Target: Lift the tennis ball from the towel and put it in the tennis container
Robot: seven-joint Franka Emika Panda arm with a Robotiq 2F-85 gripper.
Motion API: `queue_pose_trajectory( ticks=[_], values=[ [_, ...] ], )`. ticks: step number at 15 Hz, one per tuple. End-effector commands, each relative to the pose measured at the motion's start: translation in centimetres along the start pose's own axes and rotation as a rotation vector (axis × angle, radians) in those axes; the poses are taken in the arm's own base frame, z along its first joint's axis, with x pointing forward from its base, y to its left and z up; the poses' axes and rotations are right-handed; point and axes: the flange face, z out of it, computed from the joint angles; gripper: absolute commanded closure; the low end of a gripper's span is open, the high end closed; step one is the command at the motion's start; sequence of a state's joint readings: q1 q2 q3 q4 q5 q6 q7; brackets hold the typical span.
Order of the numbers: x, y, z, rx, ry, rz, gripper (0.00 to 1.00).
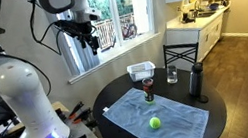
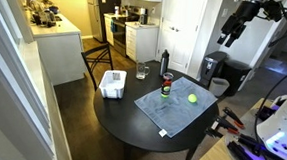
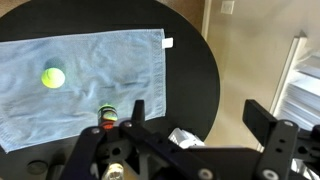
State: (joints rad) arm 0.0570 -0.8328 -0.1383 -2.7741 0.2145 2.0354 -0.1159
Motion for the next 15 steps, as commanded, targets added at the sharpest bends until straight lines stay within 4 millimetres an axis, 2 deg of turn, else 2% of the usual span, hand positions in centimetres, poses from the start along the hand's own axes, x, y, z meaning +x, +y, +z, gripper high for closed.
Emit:
queue_pose_trajectory(
  ticks=[1, 4, 9, 15],
  values=[
    [2.2, 3.8, -0.1, 0.033, 0.061, 0.074, 0.0],
    [4.3, 6.8, 1.1, 0.07, 0.092, 0.156, 0.0],
    [8.1, 11.8, 5.0, 0.122, 0.095, 0.297, 0.0],
    [10.1, 17.2, 9.9, 0.145, 0.027, 0.438, 0.0]
  ],
)
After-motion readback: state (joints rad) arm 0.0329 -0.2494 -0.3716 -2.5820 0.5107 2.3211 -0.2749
